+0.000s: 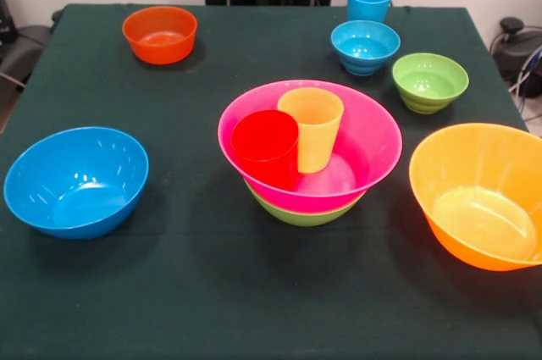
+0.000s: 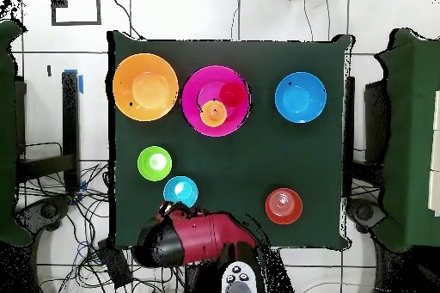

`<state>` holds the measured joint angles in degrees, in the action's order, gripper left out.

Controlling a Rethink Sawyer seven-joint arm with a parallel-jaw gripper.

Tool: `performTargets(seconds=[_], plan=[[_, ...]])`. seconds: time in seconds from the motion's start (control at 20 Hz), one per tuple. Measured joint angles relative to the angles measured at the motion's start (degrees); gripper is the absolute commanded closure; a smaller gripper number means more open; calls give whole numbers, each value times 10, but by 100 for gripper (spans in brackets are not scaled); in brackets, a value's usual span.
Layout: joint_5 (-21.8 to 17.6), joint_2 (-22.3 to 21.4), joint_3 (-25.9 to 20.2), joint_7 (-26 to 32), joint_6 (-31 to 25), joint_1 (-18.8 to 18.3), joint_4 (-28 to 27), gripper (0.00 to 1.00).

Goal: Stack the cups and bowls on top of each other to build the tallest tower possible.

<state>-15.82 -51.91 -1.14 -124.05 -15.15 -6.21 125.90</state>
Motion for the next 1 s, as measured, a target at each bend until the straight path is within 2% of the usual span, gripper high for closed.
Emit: performTargets(seconds=[0.4,0.65,1.0], plan=[[30,1,21,-12,10,33,11,0],[55,8,32,-22,32,67,11,0],[83,16,40,-26,41,83,11,0]])
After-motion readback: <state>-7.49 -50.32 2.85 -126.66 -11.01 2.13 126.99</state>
